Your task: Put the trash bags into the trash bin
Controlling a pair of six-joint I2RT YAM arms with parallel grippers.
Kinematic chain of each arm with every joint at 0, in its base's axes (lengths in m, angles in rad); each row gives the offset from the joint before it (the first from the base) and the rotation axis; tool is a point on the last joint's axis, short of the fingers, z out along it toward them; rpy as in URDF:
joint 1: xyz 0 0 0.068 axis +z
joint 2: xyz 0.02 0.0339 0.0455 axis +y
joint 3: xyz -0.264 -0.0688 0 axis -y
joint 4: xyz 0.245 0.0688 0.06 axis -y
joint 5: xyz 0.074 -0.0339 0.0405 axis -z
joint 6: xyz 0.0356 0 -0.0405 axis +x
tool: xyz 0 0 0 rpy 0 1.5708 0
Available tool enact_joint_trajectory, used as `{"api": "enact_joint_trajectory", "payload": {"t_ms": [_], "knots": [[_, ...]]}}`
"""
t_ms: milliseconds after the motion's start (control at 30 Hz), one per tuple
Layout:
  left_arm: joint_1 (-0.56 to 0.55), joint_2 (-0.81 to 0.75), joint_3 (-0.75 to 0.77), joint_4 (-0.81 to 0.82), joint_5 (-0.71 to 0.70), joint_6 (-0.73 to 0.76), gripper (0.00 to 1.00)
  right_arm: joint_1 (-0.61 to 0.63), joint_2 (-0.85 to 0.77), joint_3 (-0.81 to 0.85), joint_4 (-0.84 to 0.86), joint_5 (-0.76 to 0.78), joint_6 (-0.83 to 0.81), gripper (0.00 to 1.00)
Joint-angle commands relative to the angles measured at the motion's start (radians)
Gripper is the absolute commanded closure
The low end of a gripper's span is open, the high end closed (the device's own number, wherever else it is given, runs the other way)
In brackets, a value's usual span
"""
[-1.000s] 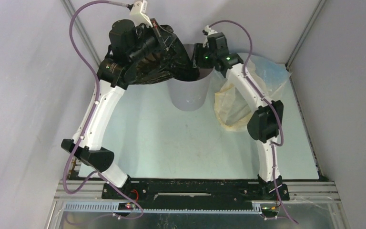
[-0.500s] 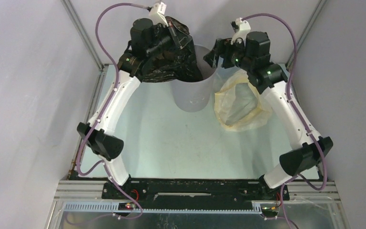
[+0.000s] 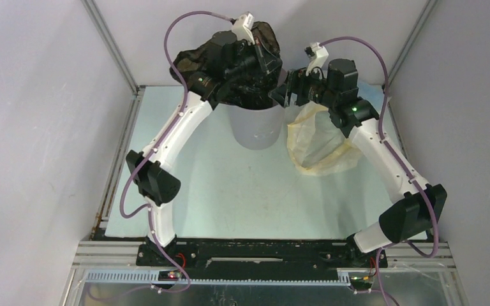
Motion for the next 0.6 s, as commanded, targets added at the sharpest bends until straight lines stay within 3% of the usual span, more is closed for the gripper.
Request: {"api": "enact_joint_trajectory", "payload": {"t_ms": [0, 233, 333, 433, 567], "knots": [[-0.008, -0.019, 0.025, 0.036, 0.01, -0.023, 1.0, 0.0, -0.056, -0.023, 0.154, -0.039, 0.072, 0.17], [-0.011, -0.052, -0.021, 0.064, 0.035, -0.073, 1.0, -0.005, -0.063, -0.057, 0.247, 0.032, 0.165, 0.21], [-0.015, -0.086, -0.062, 0.085, 0.046, -0.12, 1.0, -0.005, -0.041, -0.044, 0.255, 0.013, 0.195, 0.35], [-0.016, -0.117, -0.121, 0.138, 0.058, -0.176, 1.0, -0.005, -0.017, -0.037, 0.308, -0.015, 0.232, 0.36], [-0.017, -0.134, -0.14, 0.165, 0.086, -0.221, 1.0, -0.006, 0.009, -0.029, 0.334, -0.017, 0.281, 0.45]]}}
